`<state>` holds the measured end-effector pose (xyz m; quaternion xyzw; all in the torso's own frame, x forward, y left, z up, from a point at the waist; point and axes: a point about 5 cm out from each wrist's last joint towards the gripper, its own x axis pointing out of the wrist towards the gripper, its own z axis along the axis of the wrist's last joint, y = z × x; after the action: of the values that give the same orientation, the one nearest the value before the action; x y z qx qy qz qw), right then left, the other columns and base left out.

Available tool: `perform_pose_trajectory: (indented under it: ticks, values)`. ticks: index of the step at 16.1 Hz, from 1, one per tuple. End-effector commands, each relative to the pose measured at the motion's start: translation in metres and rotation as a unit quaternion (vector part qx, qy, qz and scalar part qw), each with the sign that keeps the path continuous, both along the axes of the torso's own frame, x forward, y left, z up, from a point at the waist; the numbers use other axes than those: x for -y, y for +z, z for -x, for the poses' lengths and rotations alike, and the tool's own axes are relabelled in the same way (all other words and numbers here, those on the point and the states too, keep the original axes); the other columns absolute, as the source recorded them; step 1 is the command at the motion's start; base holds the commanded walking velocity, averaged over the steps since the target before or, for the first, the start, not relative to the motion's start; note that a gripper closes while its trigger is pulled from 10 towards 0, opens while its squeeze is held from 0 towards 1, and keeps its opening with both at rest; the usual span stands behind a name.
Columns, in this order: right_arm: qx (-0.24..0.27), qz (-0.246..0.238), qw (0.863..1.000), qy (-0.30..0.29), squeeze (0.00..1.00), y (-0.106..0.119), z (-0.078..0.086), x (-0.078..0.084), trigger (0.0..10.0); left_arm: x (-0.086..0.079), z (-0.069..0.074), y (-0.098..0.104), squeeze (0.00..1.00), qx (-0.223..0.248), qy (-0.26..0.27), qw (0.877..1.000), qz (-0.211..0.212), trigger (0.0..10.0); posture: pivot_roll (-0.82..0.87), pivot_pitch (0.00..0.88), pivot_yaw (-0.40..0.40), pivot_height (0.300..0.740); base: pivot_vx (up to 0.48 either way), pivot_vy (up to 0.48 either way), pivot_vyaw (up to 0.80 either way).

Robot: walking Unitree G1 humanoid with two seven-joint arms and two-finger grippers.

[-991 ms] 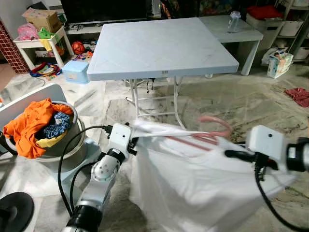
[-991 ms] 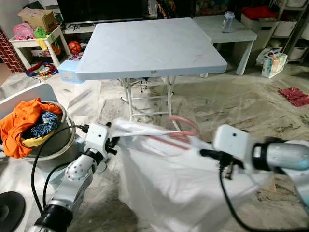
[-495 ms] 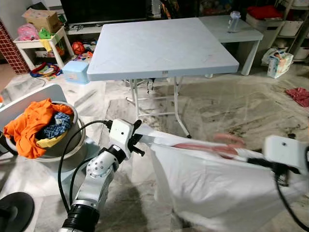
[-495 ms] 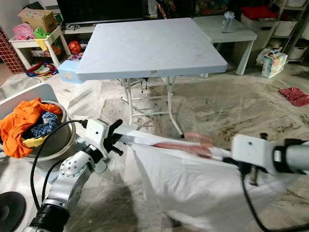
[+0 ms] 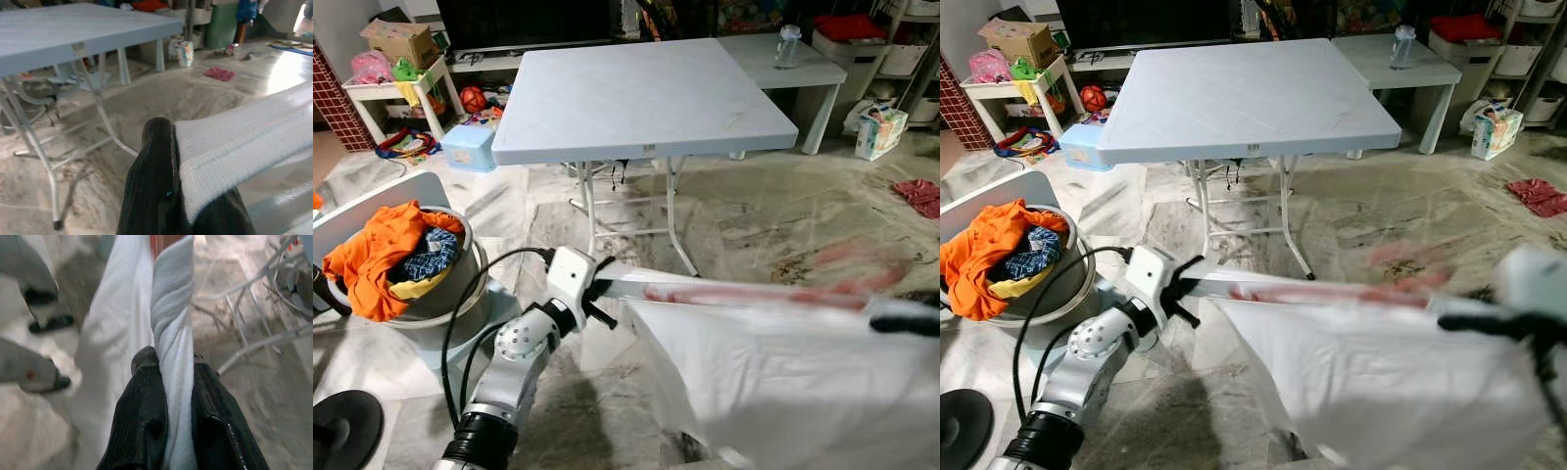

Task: Hang hanger

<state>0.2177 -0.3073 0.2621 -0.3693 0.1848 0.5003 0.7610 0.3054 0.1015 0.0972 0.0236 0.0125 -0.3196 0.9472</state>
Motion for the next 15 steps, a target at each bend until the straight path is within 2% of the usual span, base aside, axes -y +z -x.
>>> perform_pose_trajectory:
  ticks: [1,5,7,8,10,11,12,13,15]
  values:
    - [0.026,-0.020,0.999,-0.015,0.00,0.023,0.003,0.010,10.0,-0.024,0.002,-0.016,0.00,-0.046,0.043,0.998,-0.004,0.0,-0.08,0.043,0.036,0.740,0.000,0.000,0.00]
    - [0.033,-0.090,0.995,0.014,0.00,0.037,0.007,0.001,10.0,-0.017,0.009,-0.026,0.00,-0.086,0.017,0.996,0.008,0.0,-0.08,0.047,0.040,0.740,0.000,0.000,0.00]
    - [0.023,-0.093,0.995,0.027,0.00,0.038,0.009,-0.003,10.0,-0.015,0.008,-0.025,0.00,-0.109,0.029,0.992,0.051,0.0,-0.08,0.049,0.045,0.740,0.000,0.000,0.00]
    - [0.018,-0.111,0.993,0.029,0.00,0.038,0.010,-0.006,10.0,-0.014,0.006,-0.023,0.00,-0.112,0.031,0.991,0.061,0.0,-0.08,0.049,0.043,0.740,0.000,0.000,0.00]
    - [0.068,-0.185,0.980,-0.007,0.00,0.040,-0.006,-0.017,10.0,-0.003,0.010,-0.025,0.00,-0.095,0.009,0.995,0.026,0.0,-0.07,0.045,0.042,0.740,0.000,0.000,0.00]
    - [0.105,-0.221,0.969,-0.036,0.00,0.036,-0.019,-0.027,10.0,0.005,0.014,-0.029,0.00,-0.083,0.002,0.996,-0.004,10.0,-0.07,0.042,0.043,0.740,0.000,0.000,0.00]
    - [0.125,-0.237,0.962,-0.061,0.00,0.031,-0.028,-0.032,10.0,0.011,0.017,-0.033,0.40,-0.082,-0.002,0.996,-0.023,10.0,-0.06,0.040,0.044,0.740,0.000,0.000,0.00]
    - [0.137,-0.256,0.952,-0.099,0.00,0.005,-0.042,-0.050,10.0,0.029,0.030,-0.041,1.00,-0.070,-0.052,0.995,-0.057,10.0,-0.07,0.038,0.050,0.740,0.000,0.000,0.00]
    - [0.143,-0.249,0.951,-0.114,0.00,-0.016,-0.049,-0.062,10.0,0.040,0.039,-0.041,1.00,-0.068,-0.081,0.993,-0.049,10.0,-0.06,0.036,0.053,0.740,0.000,0.000,0.00]
